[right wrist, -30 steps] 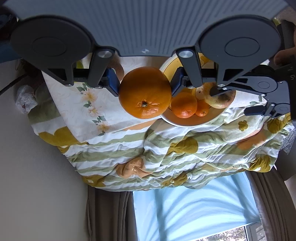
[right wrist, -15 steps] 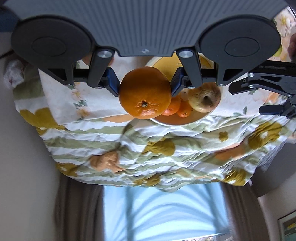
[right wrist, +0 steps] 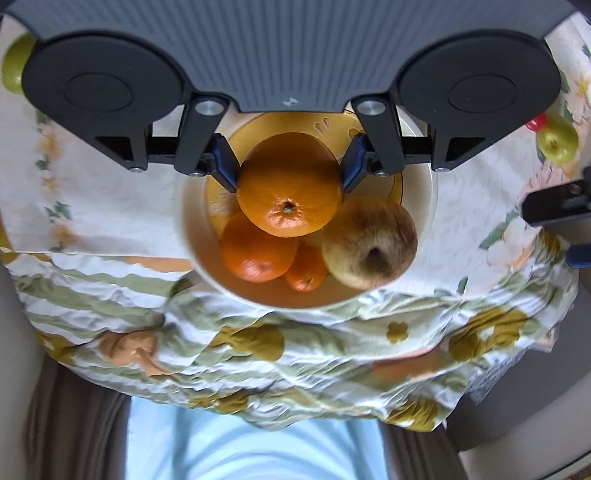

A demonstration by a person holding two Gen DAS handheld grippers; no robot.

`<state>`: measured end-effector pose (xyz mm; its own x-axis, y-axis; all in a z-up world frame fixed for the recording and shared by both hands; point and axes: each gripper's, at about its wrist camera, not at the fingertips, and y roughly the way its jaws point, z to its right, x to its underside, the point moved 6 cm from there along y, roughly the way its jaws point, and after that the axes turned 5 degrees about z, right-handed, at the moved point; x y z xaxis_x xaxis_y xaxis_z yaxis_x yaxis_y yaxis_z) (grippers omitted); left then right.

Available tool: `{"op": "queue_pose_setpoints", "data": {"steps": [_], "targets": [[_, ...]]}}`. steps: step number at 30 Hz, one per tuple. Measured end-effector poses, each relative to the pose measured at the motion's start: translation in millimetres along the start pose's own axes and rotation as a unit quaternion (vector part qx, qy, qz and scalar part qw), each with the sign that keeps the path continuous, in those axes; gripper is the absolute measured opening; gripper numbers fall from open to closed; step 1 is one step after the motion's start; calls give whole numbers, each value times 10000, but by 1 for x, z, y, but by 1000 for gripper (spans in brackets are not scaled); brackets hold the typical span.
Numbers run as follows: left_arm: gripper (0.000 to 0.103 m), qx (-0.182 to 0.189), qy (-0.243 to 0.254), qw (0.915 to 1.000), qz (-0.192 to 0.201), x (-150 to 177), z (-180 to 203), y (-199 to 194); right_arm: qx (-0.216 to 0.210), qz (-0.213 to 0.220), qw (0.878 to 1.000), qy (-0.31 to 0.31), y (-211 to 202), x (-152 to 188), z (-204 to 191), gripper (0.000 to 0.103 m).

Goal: Organize fruits
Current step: 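Lower the medium orange into the bowl beside the apple and open the right tool, then withdraw both tools from the bowl toward the green apple and red tomatoes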

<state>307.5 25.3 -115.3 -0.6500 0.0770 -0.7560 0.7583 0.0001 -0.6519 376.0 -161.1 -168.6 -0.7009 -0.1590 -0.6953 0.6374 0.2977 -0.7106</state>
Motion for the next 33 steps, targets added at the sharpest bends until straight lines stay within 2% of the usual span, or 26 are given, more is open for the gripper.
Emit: {"op": "queue_pose_setpoints", "data": {"steps": [6,13,14,15,17,20,33], "targets": [[103,-78,-112,9999,-89,11,-1,1,-37,-64,9998,-162,14,6,-2,74],[103,-137,-140,9998,-12,11,2,-6,-101,-20,9997,-231,14,9,-4,77],[103,-152,-138,9998,2,11,2,-8,-107,53,9996,-271,11,7,-5,85],[103,-169,-133,9998,13,11,3,-9,-46,127,9994,-318,7,5,-5,102],[103,-208,-143,9997,26,10,2,-13,99,359,9984,-435,-3,3,-4,103],[103,-232,-206,9995,63,10,1,-20,155,418,9977,-504,-13,1,-2,103],[103,-389,-323,9975,497,0,6,-71,33,741,9963,-423,-72,-11,-1,103]]}}
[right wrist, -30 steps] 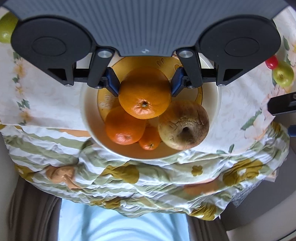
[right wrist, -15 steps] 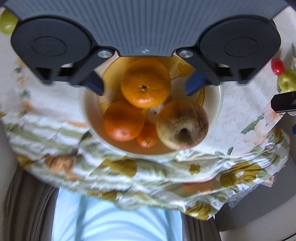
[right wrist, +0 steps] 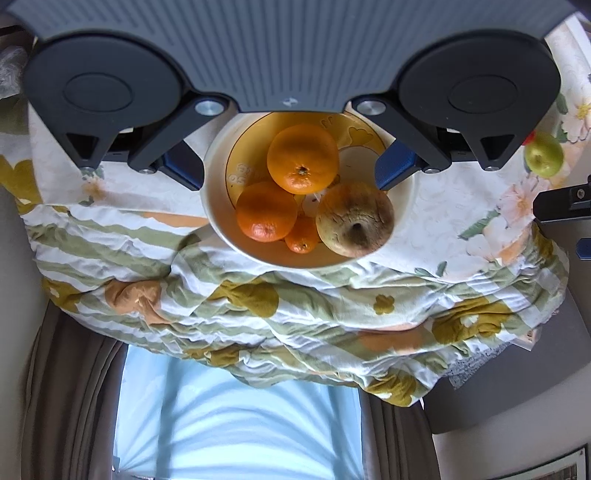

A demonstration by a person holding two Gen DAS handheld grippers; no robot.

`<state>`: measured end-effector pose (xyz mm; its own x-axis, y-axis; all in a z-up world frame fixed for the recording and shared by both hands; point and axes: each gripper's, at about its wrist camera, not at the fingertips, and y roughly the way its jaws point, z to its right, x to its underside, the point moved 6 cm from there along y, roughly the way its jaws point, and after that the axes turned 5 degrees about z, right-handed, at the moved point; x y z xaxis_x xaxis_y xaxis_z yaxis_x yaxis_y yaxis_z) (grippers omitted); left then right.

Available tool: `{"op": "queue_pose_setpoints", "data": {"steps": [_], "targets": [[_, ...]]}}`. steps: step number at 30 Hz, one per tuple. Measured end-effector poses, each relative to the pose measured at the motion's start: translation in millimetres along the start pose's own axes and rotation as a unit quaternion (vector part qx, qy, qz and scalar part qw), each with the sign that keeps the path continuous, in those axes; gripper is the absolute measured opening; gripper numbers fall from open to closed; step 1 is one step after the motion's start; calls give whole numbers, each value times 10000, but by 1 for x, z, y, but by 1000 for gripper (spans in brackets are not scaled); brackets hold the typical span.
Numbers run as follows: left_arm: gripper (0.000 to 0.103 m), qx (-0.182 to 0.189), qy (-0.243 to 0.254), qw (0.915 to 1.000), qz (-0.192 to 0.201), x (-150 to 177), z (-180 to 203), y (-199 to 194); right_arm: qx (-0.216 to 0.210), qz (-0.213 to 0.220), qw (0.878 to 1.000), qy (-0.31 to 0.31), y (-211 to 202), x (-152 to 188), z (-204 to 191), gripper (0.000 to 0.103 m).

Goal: Organize fruits
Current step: 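Withdraw both tools from the bowl toward the green apple and red tomatoes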

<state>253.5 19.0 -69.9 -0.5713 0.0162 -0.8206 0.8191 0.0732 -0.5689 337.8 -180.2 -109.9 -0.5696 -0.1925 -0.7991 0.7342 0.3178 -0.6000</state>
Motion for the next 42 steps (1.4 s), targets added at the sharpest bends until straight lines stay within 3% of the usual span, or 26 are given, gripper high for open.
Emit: {"op": "queue_pose_setpoints", "data": {"steps": [11,18,30,42], "targets": [[103,15,-57,9995,321,5,-13,-52,127,196,9996,187,-62,-9,-4,103],[103,82,-88,9996,270,20,-35,-66,352,317,9979,438,-102,2,-10,103],[103,335,127,9993,-124,62,-76,-36,1133,-10,9891,944,-124,70,-16,103],[103,127,279,9985,-463,94,-116,4,1595,-234,9789,1255,-106,120,-10,103]]}}
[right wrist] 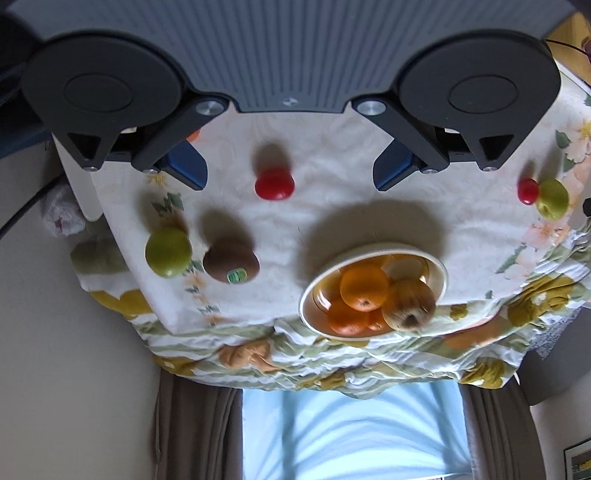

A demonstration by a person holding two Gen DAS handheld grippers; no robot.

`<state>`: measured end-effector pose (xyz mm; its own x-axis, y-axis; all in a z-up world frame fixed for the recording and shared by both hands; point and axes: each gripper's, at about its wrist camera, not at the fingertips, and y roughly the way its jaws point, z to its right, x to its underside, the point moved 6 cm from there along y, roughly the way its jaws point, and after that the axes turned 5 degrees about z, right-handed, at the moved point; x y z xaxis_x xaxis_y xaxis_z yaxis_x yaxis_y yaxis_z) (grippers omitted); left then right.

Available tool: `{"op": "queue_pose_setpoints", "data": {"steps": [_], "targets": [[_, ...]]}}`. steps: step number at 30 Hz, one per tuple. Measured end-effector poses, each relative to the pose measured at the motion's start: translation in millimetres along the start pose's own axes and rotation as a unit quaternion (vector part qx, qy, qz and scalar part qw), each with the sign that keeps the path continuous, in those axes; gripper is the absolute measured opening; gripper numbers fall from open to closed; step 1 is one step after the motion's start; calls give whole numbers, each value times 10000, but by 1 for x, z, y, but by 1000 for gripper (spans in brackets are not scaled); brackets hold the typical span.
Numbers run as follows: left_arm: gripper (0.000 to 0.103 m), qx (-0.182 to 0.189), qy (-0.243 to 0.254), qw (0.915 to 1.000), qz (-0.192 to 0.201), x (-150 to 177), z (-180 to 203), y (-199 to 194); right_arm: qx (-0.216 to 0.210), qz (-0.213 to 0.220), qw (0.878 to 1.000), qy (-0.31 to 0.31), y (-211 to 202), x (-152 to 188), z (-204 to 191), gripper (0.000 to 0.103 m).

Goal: Organize fruits
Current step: 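Withdraw both tools from the bowl toward the green apple and red tomatoes, then close the left tool on the green apple while the right tool closes on a red tomato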

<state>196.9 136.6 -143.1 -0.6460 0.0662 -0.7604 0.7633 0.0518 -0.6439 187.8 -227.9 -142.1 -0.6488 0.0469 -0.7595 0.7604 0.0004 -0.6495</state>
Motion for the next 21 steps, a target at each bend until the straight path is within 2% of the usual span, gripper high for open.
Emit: {"op": "queue_pose_setpoints", "data": {"steps": [8,14,16,21], "targets": [[102,254,-735,9965,-318,8,-11,22,88,-94,9999,50,23,8,0,103],[100,323,-788,9956,-391,10,-1,36,68,-183,9998,14,38,10,-3,103],[94,386,-841,9948,-435,10,0,41,37,-232,9997,8,42,10,-3,103],[92,588,-1076,9910,-540,12,2,52,23,-367,9993,5,53,14,-2,96]]}}
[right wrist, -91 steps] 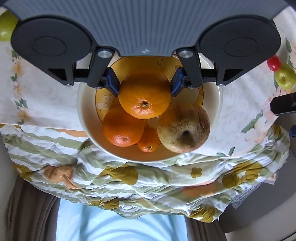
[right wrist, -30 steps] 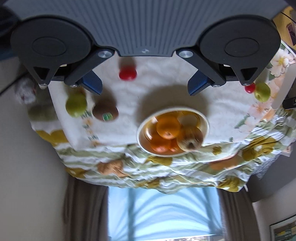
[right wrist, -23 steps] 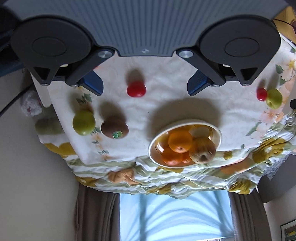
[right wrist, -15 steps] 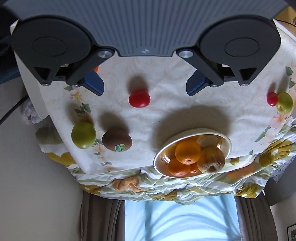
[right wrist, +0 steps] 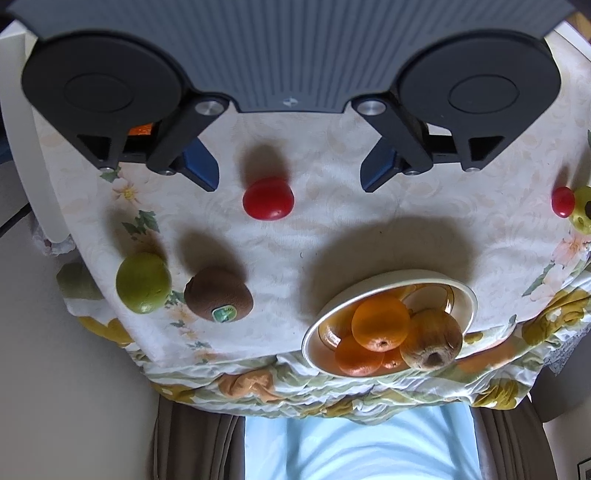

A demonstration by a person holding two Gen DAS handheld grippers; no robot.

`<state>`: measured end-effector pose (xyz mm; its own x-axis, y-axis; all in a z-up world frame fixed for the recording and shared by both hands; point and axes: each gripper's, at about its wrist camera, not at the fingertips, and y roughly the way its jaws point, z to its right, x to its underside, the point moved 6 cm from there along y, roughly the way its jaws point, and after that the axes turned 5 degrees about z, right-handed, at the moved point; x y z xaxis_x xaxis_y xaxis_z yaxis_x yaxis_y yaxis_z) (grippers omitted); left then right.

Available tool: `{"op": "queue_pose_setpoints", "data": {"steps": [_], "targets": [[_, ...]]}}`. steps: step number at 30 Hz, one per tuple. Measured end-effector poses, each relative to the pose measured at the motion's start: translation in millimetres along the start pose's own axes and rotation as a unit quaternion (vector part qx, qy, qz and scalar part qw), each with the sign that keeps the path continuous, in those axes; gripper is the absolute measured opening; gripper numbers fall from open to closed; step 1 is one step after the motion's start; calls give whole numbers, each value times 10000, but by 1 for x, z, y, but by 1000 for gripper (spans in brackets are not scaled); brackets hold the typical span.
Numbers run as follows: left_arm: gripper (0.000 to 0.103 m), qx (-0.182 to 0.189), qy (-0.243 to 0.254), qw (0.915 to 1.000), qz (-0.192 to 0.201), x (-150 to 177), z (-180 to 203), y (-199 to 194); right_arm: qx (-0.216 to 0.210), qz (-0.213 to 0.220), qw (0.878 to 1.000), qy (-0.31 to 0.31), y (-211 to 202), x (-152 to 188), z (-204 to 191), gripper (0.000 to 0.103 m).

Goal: Organize fruits
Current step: 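Close the left tool on the green apple while the right tool closes on a red tomato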

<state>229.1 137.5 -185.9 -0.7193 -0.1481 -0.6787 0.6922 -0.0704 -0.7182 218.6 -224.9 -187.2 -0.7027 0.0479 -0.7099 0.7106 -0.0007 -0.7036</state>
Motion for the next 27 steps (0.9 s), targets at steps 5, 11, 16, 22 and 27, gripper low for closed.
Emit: {"op": "queue_pose_setpoints", "data": {"steps": [5,11,16,22,27], "targets": [[77,264,-287,9992,-93,-1,-1,7,-14,-83,9999,70,7,2,1,93],[57,562,-519,9970,-153,-6,-4,9,-8,-121,9998,171,11,1,2,87],[57,569,-449,9973,-139,-5,-2,6,-19,-143,9997,205,14,2,2,84],[57,555,-435,9974,-137,-3,-4,5,11,-144,9997,211,17,1,1,77],[57,547,-474,9973,-129,0,-10,1,131,-147,9995,245,22,0,3,73]]}}
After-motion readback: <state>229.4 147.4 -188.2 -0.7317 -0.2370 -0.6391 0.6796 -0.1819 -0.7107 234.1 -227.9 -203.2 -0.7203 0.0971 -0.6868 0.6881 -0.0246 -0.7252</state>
